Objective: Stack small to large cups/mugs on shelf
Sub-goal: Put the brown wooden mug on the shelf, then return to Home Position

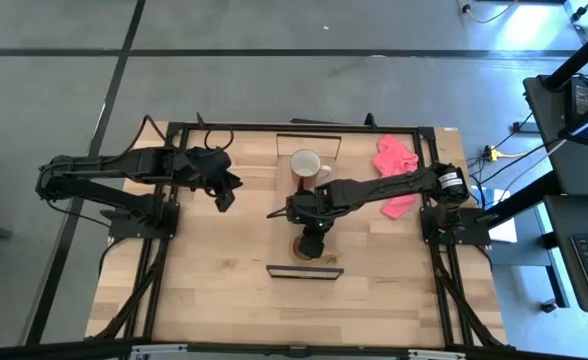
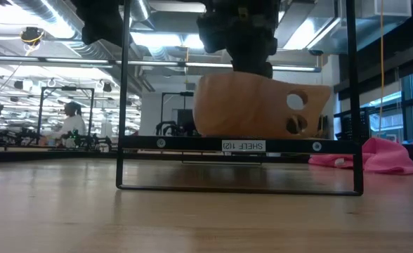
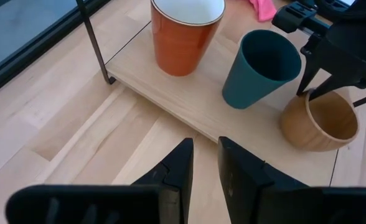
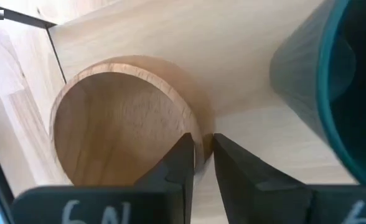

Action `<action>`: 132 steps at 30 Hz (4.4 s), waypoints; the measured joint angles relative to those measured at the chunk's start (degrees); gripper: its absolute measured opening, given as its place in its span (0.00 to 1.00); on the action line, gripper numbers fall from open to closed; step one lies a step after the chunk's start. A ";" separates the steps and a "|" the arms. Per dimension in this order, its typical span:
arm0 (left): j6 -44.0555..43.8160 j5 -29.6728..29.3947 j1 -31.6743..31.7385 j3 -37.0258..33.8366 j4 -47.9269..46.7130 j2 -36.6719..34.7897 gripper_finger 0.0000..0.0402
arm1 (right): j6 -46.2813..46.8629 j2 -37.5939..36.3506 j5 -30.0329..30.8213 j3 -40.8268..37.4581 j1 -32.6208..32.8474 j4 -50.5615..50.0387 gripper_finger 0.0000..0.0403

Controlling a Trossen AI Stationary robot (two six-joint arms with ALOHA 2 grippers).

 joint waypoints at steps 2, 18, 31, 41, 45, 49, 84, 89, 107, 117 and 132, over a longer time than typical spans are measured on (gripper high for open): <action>0.02 0.00 0.00 0.00 0.00 0.00 0.17 | -0.63 0.00 0.74 0.01 0.00 0.43 0.15; 1.60 0.00 0.00 0.00 -0.03 0.02 0.17 | 2.20 -0.04 0.41 -0.01 0.31 1.78 0.15; 3.89 0.02 0.07 0.00 -0.07 0.02 0.17 | 5.45 -4.02 2.31 -0.01 1.14 1.55 0.16; 4.26 0.02 0.07 -0.02 -0.04 0.04 0.17 | 5.36 -3.67 1.87 -0.02 1.20 2.22 0.16; 4.26 0.02 0.07 -0.02 -0.04 0.04 0.17 | 5.29 -3.63 1.24 -0.93 1.20 2.45 0.19; 4.24 0.02 0.07 -0.02 -0.04 0.04 0.17 | 5.25 -3.63 0.59 -2.54 1.20 2.72 0.22; 6.15 3.32 0.07 -0.02 5.45 0.02 0.17 | 13.60 -4.92 37.24 24.64 5.33 -21.37 0.26; 9.30 11.61 0.23 -0.02 17.16 -1.30 0.17 | 5.27 -4.92 34.27 33.61 4.81 -18.52 0.26; 4.39 13.93 3.06 -0.02 37.26 -13.84 0.17 | 12.91 -12.94 31.05 38.31 3.98 -7.92 0.26; 3.78 14.76 2.92 -1.71 36.20 -25.57 0.17 | 1.26 -12.35 26.27 33.40 5.47 8.93 0.26; -3.19 10.96 1.60 -34.25 72.22 -41.65 0.17 | -4.97 -16.20 20.96 9.36 2.15 45.74 0.26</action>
